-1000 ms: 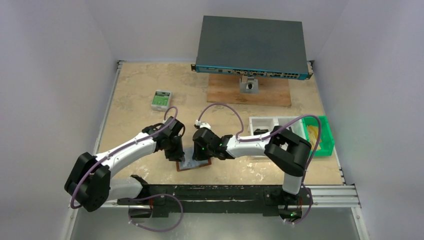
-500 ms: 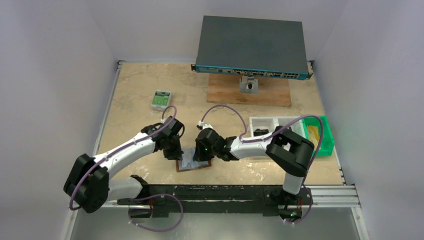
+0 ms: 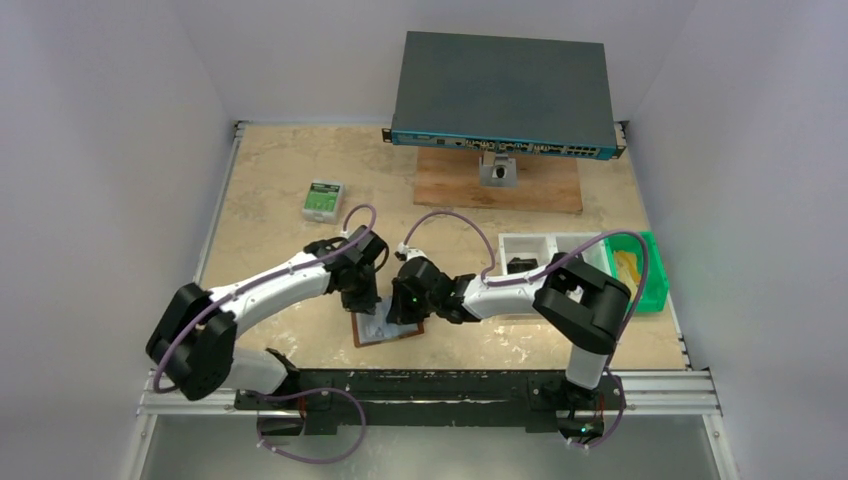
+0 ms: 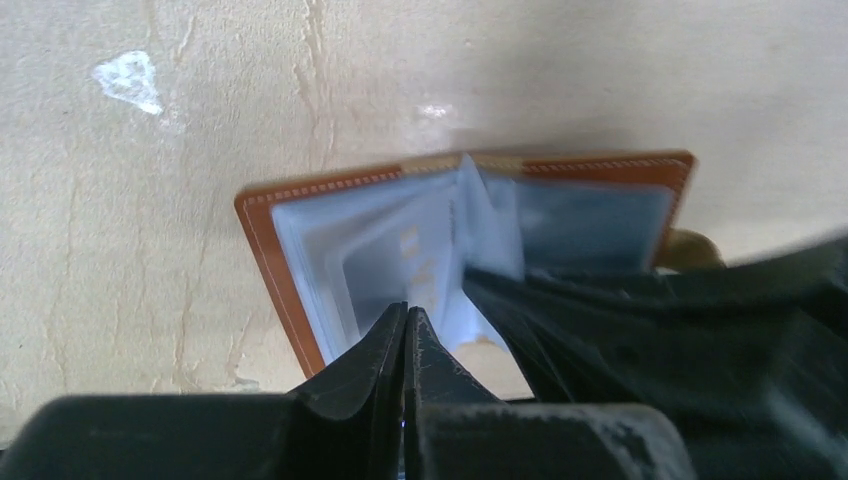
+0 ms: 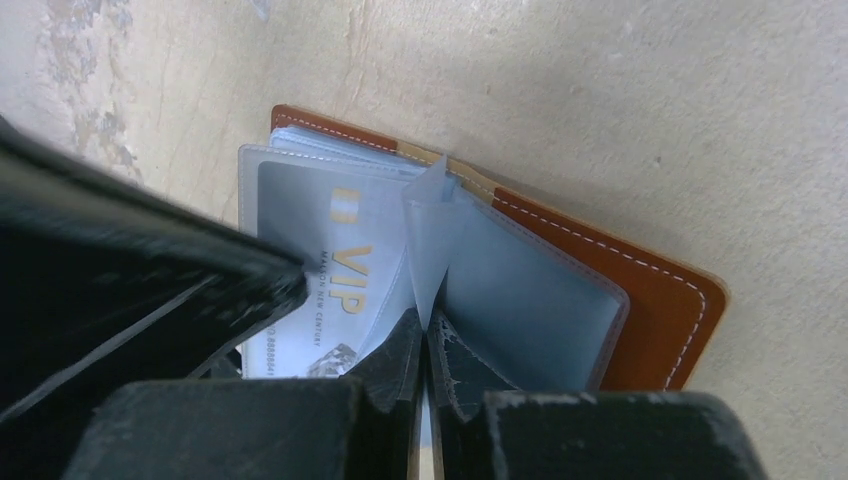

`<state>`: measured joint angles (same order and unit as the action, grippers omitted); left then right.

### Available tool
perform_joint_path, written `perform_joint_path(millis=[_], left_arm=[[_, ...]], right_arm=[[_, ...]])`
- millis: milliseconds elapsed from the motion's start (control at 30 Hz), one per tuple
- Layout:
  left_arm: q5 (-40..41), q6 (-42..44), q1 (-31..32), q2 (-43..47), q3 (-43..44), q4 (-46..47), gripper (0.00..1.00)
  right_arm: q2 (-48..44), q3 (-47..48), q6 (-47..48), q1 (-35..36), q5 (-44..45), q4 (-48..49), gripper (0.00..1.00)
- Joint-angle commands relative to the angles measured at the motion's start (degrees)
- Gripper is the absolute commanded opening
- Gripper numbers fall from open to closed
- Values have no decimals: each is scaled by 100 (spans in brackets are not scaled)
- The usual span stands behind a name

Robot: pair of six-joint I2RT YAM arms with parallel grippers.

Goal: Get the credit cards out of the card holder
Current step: Remove the credit card from the card holder.

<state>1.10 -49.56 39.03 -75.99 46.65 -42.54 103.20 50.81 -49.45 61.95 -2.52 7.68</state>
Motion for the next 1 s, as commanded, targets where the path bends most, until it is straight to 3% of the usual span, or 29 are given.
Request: perform_joint_path(millis=[0, 133, 300, 633, 967], left_arm=[[30, -111, 1, -516, -2, 380, 0], [41, -141, 0, -783, -65, 498, 0], [16, -135, 0, -870, -100, 551, 0], [-483, 129, 63, -560, 6, 750, 0], [-947, 186, 350, -745, 363, 1035, 3]], right_arm=[[-250, -189, 111, 20, -62, -456, 5], [-572, -163, 162, 23, -16, -622, 22], [-890, 11, 249, 30, 295, -1092, 35], [-1046, 142, 278, 27, 786, -1652, 34], [-1877, 122, 100, 62, 1142, -2113, 34]])
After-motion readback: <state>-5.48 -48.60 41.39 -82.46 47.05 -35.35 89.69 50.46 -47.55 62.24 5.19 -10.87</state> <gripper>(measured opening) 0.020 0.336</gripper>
